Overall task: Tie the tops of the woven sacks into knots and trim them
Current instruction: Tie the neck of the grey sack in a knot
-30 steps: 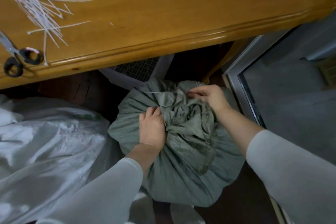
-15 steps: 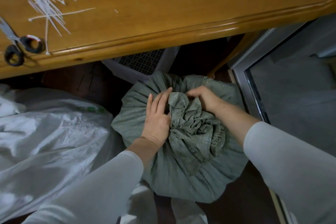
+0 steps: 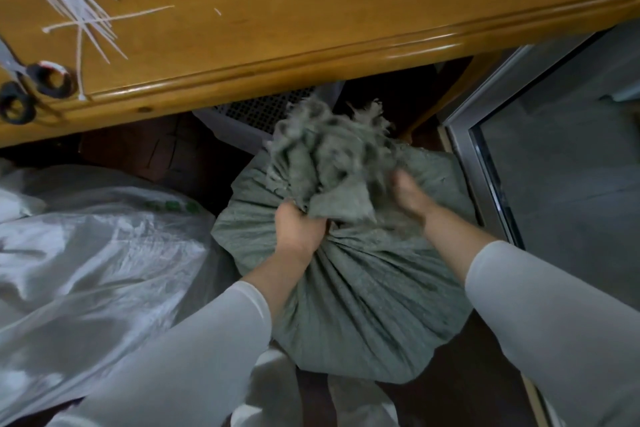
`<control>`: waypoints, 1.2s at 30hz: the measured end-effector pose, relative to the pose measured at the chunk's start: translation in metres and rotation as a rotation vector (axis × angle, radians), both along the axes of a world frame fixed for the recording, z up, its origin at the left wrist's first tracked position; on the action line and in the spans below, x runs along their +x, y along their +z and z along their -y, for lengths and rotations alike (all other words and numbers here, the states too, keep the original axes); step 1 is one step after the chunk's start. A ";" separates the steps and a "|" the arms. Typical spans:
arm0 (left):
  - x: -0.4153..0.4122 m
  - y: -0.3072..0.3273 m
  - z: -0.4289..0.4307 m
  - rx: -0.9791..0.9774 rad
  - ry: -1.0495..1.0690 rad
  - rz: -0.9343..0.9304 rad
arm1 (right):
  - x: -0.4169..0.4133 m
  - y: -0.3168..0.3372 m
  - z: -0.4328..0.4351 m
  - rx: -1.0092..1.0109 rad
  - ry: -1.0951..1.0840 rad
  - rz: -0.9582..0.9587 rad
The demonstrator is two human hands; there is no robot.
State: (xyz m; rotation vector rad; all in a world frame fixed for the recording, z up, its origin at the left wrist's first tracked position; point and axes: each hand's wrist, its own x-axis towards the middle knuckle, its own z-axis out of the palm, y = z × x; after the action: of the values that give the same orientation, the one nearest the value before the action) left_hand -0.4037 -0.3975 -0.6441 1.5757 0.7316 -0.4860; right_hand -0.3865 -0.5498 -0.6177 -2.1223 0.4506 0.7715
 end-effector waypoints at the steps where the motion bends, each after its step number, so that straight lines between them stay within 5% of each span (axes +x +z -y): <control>1: 0.003 -0.003 0.000 0.063 0.024 -0.016 | -0.003 -0.006 -0.001 -0.026 0.086 0.072; 7: 0.018 -0.009 0.001 -0.067 0.062 -0.274 | -0.018 0.002 -0.014 -0.352 0.397 0.135; 14: 0.028 -0.014 0.001 -0.002 -0.091 -0.267 | -0.025 0.014 -0.052 -0.165 -0.058 0.064; 19: 0.033 -0.019 -0.014 0.009 -0.212 -0.437 | -0.038 -0.001 -0.081 -0.262 0.127 0.166; 22: 0.037 -0.009 -0.020 -0.122 -0.308 -0.526 | -0.039 -0.012 -0.083 -0.338 0.260 0.327; 27: 0.042 -0.009 -0.036 -0.378 -0.210 -0.606 | -0.038 -0.024 -0.088 -0.425 0.227 0.314; 29: 0.040 -0.012 -0.040 -0.351 -0.212 -0.591 | -0.037 -0.026 -0.094 -0.496 0.237 0.373; 36: 0.047 -0.021 -0.050 -0.116 -0.248 -0.571 | -0.029 -0.037 -0.106 -0.306 0.105 0.146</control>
State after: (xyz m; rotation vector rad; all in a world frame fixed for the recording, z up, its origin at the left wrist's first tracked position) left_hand -0.3566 -0.3477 -0.6653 1.4320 0.9157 -1.1712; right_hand -0.4159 -0.4442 -0.6550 -2.4853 0.4014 0.6307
